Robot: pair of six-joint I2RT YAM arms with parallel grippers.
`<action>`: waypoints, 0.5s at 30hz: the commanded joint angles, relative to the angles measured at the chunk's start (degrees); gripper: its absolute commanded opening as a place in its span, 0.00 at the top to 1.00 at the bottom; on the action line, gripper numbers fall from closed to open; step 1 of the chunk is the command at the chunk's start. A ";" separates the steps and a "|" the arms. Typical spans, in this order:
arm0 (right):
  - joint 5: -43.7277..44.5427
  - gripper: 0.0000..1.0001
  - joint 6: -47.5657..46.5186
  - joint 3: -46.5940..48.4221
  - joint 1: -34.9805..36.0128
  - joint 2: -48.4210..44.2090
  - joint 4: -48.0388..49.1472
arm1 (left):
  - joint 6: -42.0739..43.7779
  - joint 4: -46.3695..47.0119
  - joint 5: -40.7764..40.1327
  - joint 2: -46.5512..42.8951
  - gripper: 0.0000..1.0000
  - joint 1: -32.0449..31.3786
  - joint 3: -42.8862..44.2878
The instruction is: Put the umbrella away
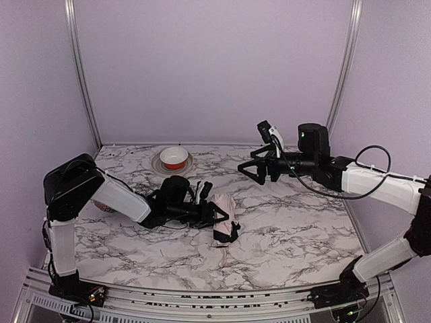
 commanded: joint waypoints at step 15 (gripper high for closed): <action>-0.15 0.04 0.19 2.40 -0.12 0.10 -1.53 | -1.60 1.62 -2.52 3.47 0.13 2.19 -1.90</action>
